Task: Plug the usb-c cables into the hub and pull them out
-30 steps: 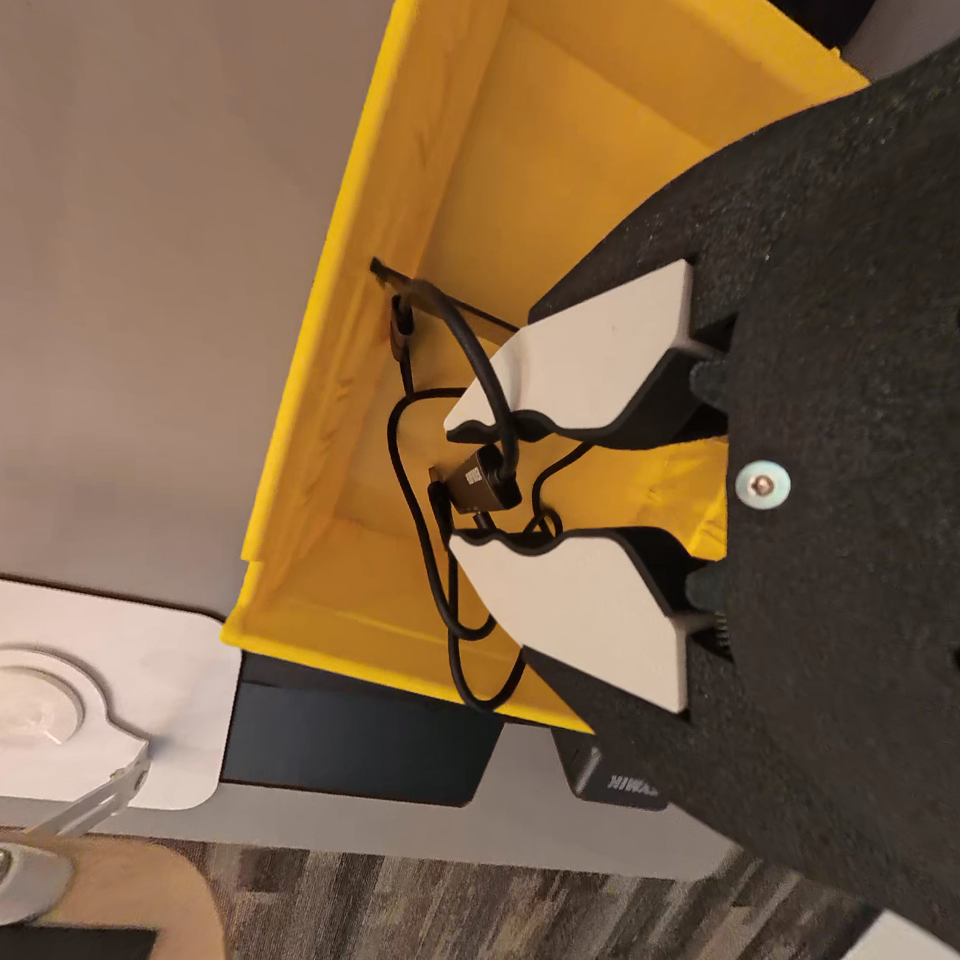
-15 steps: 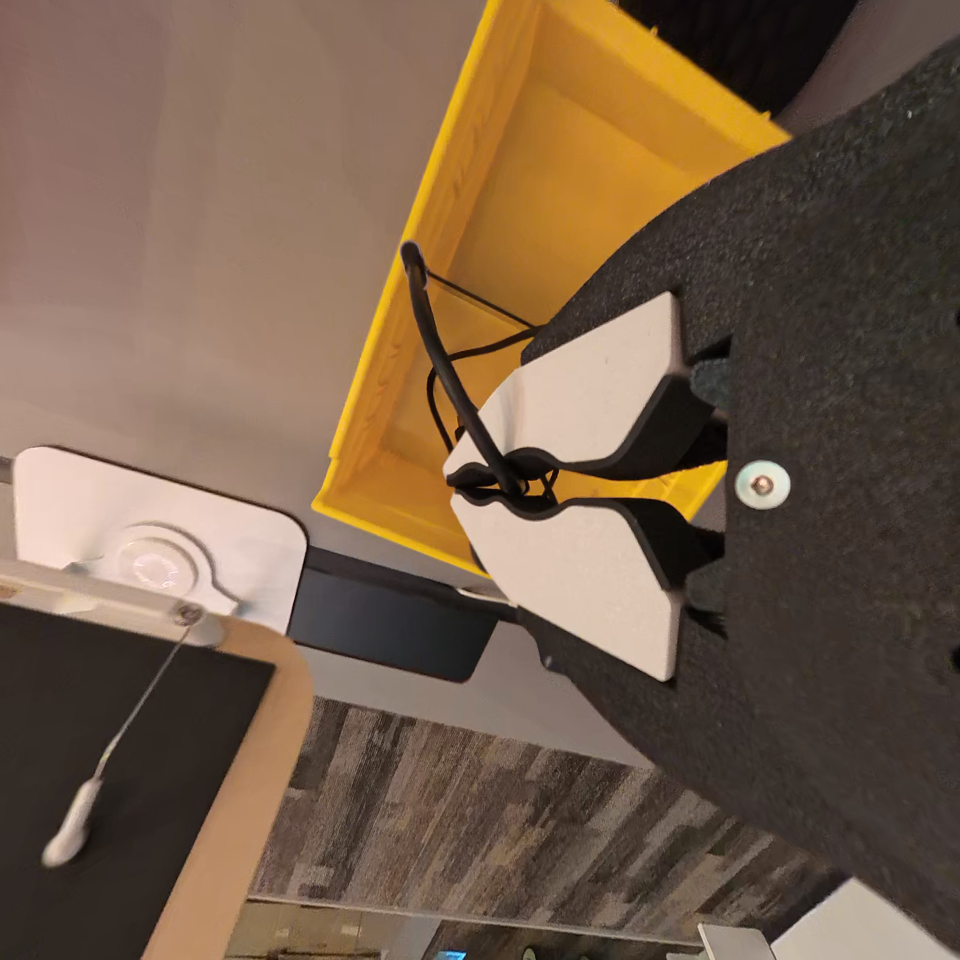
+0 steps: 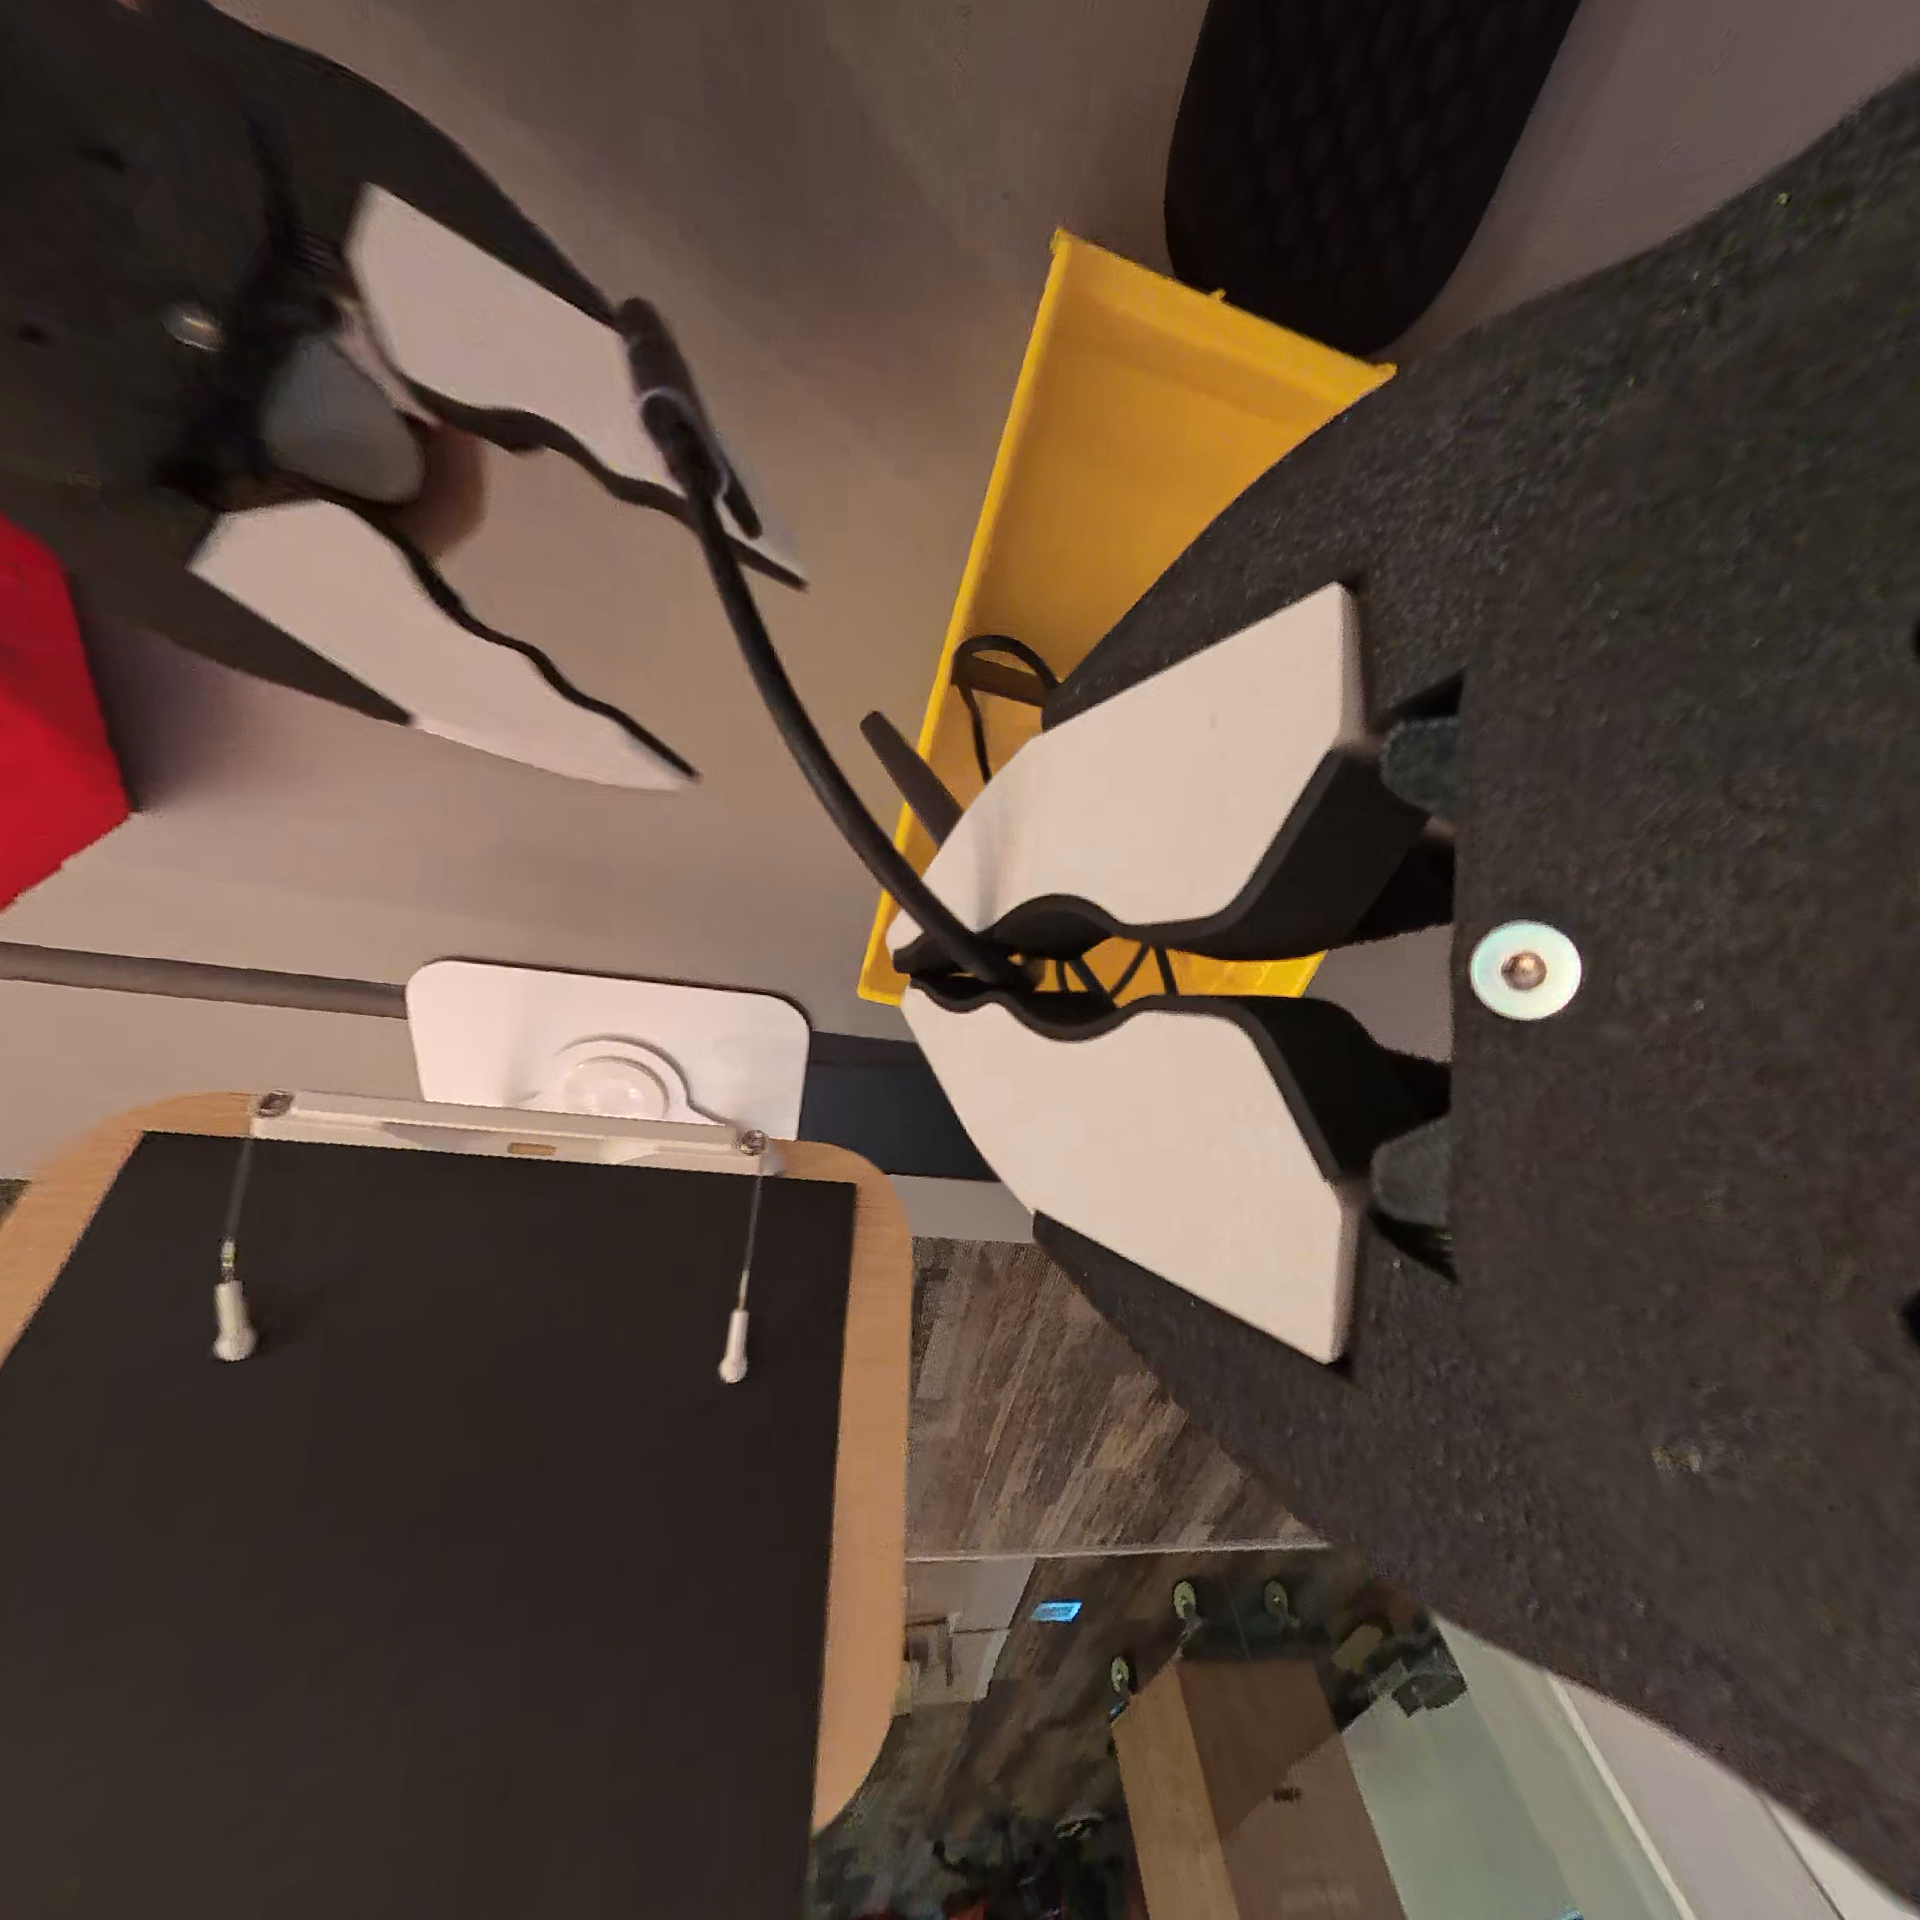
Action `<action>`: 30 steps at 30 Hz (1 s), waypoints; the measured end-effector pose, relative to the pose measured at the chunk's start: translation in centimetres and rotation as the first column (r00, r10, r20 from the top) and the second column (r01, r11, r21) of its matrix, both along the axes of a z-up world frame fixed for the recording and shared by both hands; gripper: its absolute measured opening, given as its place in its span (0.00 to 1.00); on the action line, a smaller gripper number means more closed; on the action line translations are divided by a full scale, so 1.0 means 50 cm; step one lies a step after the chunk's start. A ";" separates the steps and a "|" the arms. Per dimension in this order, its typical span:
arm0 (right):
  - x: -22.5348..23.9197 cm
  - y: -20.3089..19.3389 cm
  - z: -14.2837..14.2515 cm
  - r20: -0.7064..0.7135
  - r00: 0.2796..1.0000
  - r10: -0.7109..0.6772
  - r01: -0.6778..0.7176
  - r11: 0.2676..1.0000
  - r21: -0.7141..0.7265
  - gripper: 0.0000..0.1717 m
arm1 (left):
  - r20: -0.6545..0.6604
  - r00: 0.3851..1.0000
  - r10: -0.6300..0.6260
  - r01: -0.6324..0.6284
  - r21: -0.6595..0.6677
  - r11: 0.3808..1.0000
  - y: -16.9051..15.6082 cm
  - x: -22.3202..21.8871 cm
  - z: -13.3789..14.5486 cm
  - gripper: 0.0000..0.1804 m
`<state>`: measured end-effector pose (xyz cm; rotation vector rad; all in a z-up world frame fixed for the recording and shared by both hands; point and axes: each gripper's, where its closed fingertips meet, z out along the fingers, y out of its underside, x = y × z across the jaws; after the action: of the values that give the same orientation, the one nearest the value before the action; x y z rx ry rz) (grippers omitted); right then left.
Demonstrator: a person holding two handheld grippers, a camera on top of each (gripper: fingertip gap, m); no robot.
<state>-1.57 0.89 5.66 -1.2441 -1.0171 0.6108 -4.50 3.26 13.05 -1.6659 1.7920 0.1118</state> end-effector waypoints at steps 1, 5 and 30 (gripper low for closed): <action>-0.010 -0.003 0.003 -0.008 1.000 -0.009 0.009 0.999 0.036 0.29 | 0.000 1.000 -0.008 0.008 0.005 1.000 -0.008 0.011 0.008 0.00; -0.021 -0.023 0.025 -0.093 0.996 -0.008 0.017 0.995 0.101 0.29 | -0.007 0.999 -0.034 0.034 0.028 0.999 -0.033 0.045 0.034 0.00; 0.227 -0.080 0.291 -0.191 0.872 0.451 -0.459 0.617 -0.639 0.05 | 0.247 0.930 -0.273 0.148 0.427 0.892 -0.210 0.106 0.215 0.15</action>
<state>9.77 -3.12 20.21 -1.6014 -1.1580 1.4954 0.80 -7.26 23.83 -1.1200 1.5778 0.1126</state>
